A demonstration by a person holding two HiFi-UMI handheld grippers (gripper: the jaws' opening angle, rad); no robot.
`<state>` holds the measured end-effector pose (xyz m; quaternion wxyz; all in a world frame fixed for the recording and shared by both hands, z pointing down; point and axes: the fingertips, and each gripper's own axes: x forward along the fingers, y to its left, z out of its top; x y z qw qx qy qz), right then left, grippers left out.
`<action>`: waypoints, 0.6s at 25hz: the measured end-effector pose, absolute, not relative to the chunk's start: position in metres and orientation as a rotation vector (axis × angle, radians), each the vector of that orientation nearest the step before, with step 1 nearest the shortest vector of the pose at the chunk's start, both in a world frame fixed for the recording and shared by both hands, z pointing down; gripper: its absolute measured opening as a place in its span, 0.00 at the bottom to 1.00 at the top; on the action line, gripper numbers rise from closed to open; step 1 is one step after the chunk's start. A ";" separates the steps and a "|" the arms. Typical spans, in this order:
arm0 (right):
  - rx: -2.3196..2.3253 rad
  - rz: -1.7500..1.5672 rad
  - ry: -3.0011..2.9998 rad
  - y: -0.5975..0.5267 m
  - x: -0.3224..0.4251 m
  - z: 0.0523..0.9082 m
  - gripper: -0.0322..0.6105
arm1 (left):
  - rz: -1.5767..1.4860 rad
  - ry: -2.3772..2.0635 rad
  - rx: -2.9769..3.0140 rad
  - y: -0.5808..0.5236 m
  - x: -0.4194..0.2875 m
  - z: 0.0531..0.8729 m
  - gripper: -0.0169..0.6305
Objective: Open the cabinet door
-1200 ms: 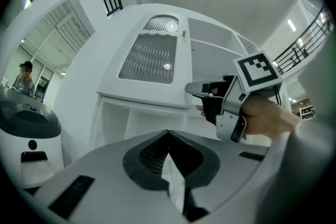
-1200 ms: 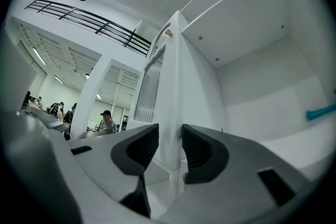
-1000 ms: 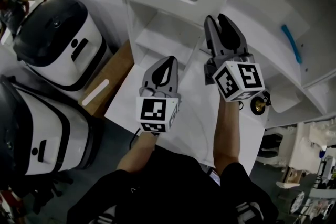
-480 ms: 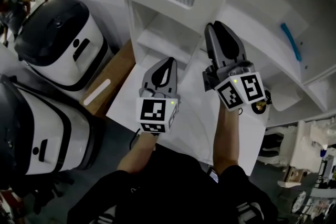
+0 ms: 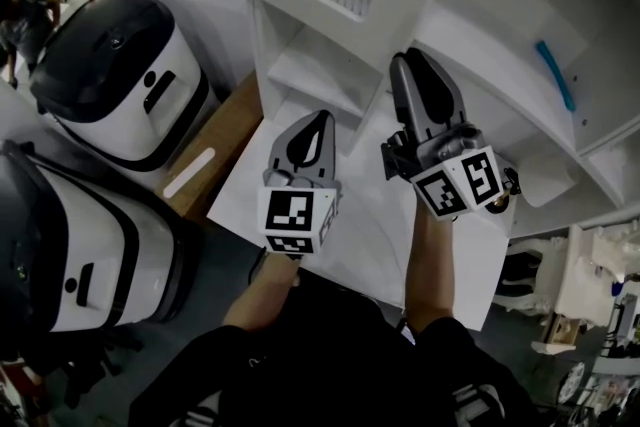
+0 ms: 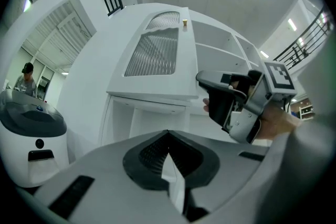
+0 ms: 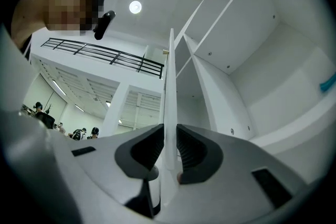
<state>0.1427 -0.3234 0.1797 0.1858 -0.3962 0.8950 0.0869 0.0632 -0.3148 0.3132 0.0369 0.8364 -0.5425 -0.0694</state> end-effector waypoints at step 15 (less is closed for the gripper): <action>-1.092 0.336 2.510 -0.287 0.112 0.180 0.17 | -0.206 -1.683 2.577 -0.296 0.041 0.313 0.04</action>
